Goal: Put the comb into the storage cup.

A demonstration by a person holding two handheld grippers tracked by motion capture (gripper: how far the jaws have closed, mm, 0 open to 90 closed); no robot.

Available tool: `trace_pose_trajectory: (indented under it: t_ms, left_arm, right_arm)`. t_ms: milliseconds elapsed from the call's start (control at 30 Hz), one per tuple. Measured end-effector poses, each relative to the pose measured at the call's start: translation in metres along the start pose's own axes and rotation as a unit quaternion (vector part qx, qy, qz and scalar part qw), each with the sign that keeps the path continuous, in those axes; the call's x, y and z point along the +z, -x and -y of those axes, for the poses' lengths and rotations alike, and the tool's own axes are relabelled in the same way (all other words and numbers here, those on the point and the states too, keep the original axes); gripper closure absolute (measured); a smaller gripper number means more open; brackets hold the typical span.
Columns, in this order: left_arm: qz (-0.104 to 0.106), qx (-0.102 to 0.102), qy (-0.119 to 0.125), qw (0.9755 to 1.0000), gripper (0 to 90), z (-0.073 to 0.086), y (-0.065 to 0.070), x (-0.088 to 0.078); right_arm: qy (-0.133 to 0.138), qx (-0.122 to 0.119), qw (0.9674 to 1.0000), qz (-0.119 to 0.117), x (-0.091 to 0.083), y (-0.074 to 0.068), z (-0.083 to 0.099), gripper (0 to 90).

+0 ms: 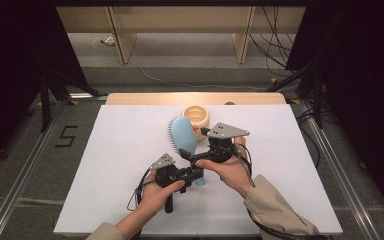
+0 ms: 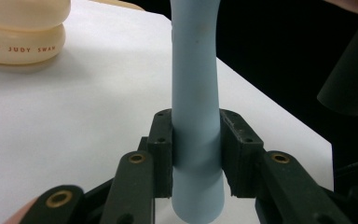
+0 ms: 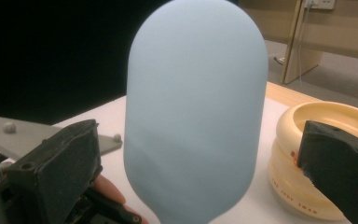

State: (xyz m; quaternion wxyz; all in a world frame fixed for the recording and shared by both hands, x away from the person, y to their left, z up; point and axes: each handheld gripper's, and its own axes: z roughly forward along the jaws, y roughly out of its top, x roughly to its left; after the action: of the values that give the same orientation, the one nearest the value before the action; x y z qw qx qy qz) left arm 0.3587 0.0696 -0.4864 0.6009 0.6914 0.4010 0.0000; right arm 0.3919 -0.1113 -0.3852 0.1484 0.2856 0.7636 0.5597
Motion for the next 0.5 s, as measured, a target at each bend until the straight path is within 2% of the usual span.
trace_pose_trajectory:
  t_ms: [500]
  left_arm:
    - [0.0,0.0,-0.002,1.0,66.9,0.0,0.0,0.0]
  right_arm:
    - [0.004,-0.006,1.0,0.001,0.018,-0.003,-0.025,0.2]
